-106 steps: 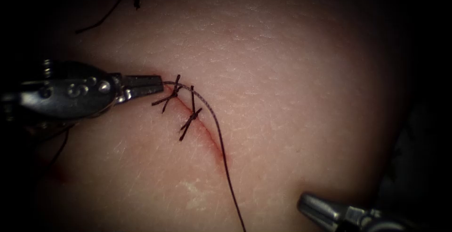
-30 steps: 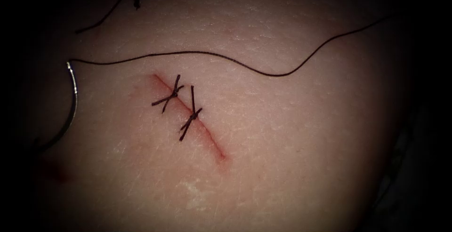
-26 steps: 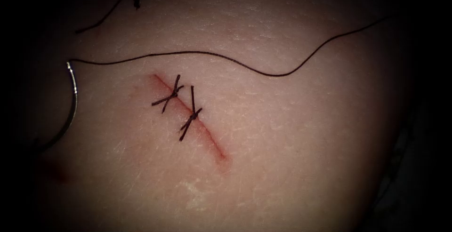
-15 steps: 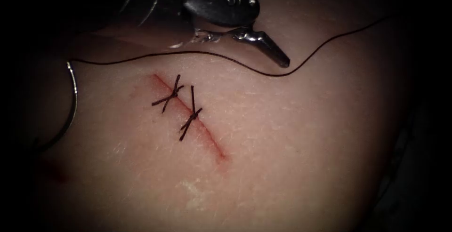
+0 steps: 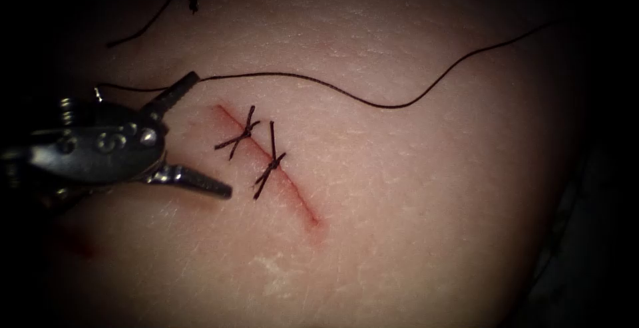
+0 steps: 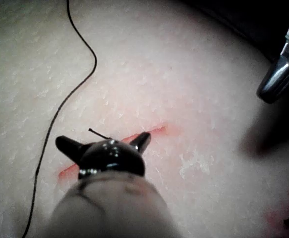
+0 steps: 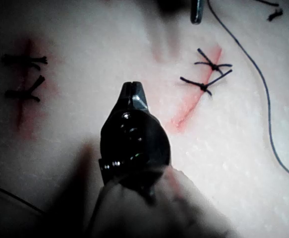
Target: Wound Closure
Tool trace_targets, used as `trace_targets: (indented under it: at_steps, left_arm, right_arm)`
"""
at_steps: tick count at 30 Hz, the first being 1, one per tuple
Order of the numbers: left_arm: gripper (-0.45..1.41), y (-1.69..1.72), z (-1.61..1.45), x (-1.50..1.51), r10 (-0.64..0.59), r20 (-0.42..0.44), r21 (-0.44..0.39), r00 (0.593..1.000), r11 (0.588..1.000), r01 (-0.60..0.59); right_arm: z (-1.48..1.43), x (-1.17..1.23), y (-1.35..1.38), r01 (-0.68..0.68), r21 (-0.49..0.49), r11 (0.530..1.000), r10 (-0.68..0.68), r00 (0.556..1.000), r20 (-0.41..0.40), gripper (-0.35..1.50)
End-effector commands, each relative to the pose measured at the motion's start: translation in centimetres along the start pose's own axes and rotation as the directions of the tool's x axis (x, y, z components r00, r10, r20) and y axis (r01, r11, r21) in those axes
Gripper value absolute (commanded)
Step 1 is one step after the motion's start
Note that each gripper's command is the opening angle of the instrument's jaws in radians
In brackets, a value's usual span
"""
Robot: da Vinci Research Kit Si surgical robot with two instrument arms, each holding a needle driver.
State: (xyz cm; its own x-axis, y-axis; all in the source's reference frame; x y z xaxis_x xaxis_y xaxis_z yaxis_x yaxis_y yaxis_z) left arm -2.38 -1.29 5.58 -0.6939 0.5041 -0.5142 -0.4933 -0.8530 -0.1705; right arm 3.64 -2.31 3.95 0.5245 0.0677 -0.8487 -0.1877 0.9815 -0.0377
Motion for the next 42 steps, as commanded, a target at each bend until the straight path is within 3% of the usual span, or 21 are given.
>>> trace_targets:
  at_steps: [1,15,24,30,33,37,39,42]
  left_arm:
    - [0.98,0.08,0.04,-0.19,-0.008,-0.001,0.023,1.000,1.000,0.008]
    - [0.84,0.09,-0.22,-1.39,-0.101,0.035,0.154,0.994,0.984,0.095]
    - [0.74,0.10,0.00,-1.68,-0.113,0.105,0.168,0.988,0.981,0.094]
    - [0.72,0.16,0.18,-1.87,-0.095,0.131,0.120,0.987,0.990,0.079]
    - [0.60,0.15,0.21,-1.94,-0.098,0.134,0.125,0.986,0.989,0.081]
    - [0.27,0.06,0.19,-2.02,-0.113,0.139,0.136,0.984,0.986,0.094]
    - [0.27,0.01,0.17,-2.04,-0.113,0.139,0.132,0.984,0.987,0.094]
    - [0.12,-0.04,0.13,-2.10,-0.118,0.143,0.138,0.983,0.986,0.098]
  right_arm:
    - [0.09,-0.01,-0.07,-0.001,0.003,1.000,0.001,1.000,-0.003,-0.35]
    - [0.08,0.00,-0.09,0.000,0.004,1.000,0.000,1.000,-0.004,-0.35]
    - [0.07,0.02,-0.11,0.001,0.005,1.000,-0.001,1.000,-0.005,-0.35]
    - [0.05,0.02,-0.12,0.002,0.004,1.000,-0.002,1.000,-0.003,-0.35]
    - [0.05,0.01,-0.12,0.002,0.004,1.000,-0.002,1.000,-0.003,-0.35]
    - [0.04,0.02,-0.13,0.002,0.004,1.000,-0.002,1.000,-0.003,-0.35]
    - [0.04,0.02,-0.13,0.002,0.005,1.000,-0.002,1.000,-0.003,-0.35]
    - [0.04,0.02,-0.13,0.002,0.003,1.000,-0.002,1.000,-0.001,-0.35]
